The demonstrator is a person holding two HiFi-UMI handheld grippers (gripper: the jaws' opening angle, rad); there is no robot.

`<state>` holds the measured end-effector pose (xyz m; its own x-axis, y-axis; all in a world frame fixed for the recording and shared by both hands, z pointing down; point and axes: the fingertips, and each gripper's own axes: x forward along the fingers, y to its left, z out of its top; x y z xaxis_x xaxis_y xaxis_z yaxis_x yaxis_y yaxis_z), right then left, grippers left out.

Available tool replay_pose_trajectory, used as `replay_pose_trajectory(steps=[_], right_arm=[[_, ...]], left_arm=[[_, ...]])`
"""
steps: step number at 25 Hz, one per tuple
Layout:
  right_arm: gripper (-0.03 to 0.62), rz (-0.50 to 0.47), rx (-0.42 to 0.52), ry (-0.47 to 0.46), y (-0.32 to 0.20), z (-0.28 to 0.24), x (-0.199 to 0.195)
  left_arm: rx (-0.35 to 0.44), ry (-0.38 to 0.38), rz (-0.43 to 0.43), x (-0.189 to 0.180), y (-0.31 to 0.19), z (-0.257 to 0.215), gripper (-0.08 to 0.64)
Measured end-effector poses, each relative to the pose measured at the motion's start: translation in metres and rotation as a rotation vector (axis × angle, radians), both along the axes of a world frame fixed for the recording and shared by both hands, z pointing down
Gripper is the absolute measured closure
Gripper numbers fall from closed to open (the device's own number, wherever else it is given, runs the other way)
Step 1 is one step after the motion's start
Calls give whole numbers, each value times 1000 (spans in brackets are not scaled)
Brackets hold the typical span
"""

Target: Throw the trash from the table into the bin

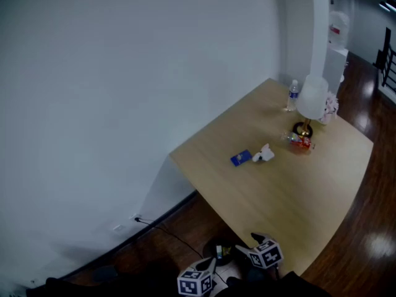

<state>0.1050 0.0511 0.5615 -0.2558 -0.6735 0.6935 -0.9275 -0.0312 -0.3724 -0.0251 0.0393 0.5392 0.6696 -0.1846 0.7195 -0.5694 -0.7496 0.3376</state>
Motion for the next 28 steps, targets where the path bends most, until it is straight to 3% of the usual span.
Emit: replay_pose_trajectory(steps=[6,15,28], right_arm=[[268,130,0,39,-24,15,61],[268,312,19,92,-79,34,184],[268,398,62,248,-176,47,333]], left_arm=[[13,-30,99,46,-28,-9,552],[-24,-83,165,110,-64,0,552],[-31,-126,222,170,-91,12,552]])
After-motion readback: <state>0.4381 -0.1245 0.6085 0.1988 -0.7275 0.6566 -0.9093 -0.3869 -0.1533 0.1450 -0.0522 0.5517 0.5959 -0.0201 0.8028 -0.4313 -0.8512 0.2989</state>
